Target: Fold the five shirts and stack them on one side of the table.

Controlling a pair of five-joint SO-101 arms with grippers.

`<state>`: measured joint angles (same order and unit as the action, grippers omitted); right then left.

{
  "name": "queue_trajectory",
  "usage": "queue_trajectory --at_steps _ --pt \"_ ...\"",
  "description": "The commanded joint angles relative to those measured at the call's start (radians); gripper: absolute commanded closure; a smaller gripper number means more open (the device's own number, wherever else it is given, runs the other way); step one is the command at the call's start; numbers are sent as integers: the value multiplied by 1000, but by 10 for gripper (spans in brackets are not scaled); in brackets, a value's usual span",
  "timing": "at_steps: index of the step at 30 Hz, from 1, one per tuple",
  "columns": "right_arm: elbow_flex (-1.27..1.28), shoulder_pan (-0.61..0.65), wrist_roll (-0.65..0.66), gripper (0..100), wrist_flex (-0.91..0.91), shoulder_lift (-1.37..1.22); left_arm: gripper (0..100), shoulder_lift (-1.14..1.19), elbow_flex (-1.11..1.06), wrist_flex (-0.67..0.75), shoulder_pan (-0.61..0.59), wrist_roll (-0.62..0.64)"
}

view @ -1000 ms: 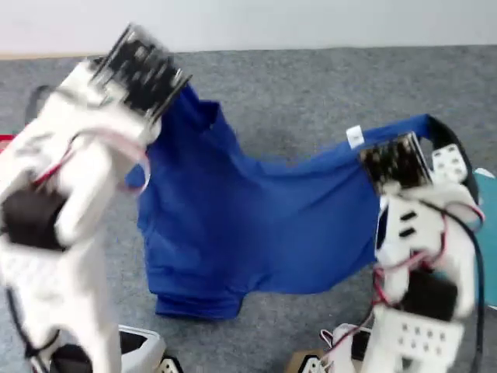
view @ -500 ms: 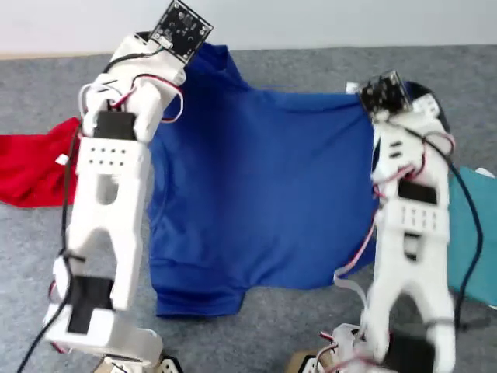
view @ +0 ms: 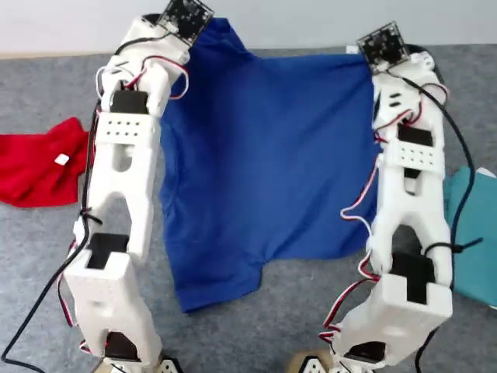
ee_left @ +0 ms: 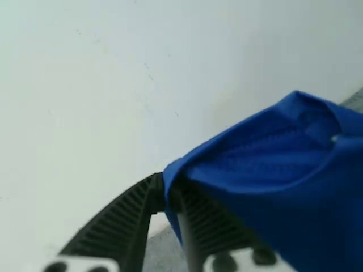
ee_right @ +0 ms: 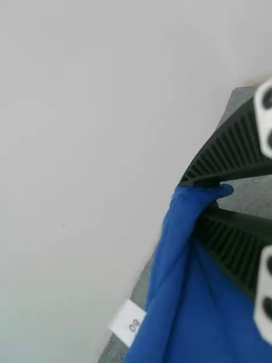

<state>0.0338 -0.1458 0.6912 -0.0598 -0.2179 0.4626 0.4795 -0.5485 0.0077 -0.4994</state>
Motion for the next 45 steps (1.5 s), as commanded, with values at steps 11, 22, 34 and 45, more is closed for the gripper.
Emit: queue_trajectory --at_steps 11,22,34,45 --pt "-68 7 61 988 -390 110 998 9 236 -615 0 -8" --pt "-68 5 123 988 -803 205 998 9 323 -1180 86 -175" --pt "-35 -51 239 988 -1156 200 999 -213 -111 -1204 169 -252" --pt "84 -117 253 988 -1178 205 999 -454 -470 -1168 201 -255"
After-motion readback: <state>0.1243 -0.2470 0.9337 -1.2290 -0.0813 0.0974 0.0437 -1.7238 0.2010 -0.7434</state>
